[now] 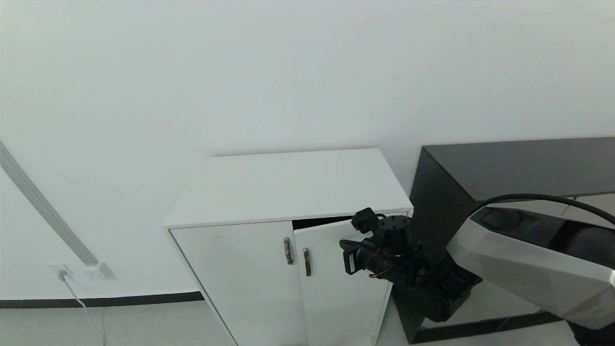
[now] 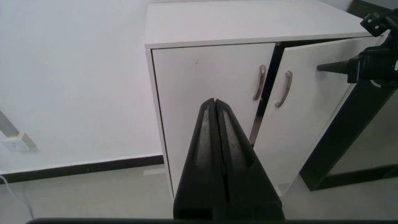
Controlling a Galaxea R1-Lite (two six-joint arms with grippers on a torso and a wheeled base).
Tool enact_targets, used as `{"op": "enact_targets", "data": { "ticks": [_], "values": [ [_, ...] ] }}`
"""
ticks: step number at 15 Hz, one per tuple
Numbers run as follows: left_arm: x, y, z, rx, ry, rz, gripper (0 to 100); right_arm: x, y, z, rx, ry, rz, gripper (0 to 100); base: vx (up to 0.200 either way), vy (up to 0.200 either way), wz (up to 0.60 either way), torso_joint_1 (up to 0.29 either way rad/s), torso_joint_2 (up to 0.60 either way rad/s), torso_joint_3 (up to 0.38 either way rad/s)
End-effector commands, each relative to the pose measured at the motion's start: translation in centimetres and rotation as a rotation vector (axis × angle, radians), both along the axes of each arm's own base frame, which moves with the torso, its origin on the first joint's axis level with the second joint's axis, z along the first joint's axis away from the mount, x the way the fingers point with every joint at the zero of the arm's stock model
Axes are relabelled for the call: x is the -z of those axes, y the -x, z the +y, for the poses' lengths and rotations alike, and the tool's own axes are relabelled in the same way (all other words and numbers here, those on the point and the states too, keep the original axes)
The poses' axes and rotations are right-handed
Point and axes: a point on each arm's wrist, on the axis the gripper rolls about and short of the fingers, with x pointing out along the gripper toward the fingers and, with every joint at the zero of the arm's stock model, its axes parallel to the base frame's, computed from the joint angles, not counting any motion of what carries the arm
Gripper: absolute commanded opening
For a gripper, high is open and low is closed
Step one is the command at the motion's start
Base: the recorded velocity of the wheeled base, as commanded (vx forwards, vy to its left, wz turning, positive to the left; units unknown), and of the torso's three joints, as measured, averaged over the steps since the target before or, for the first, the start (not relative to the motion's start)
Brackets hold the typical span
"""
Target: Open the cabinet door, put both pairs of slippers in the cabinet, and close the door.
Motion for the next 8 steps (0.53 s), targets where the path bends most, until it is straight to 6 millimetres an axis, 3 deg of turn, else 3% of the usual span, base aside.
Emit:
{"op": "enact_targets", "data": {
  "ticks": [1, 8],
  "values": [
    [0.0, -0.01, 0.0, 0.0, 0.0, 0.001, 0, 0.24, -0.45, -0.05, 0.007, -0.002, -0.002, 0, 0.0, 0.0, 0.0, 0.0, 0.0, 0.0],
    [0.0, -0.01, 0.0, 0.0, 0.0, 0.001, 0, 0.21, -1.26, 0.03, 0.015, 0.003, -0.004, 0, 0.0, 0.0, 0.0, 0.0, 0.0, 0.0]
  ]
}}
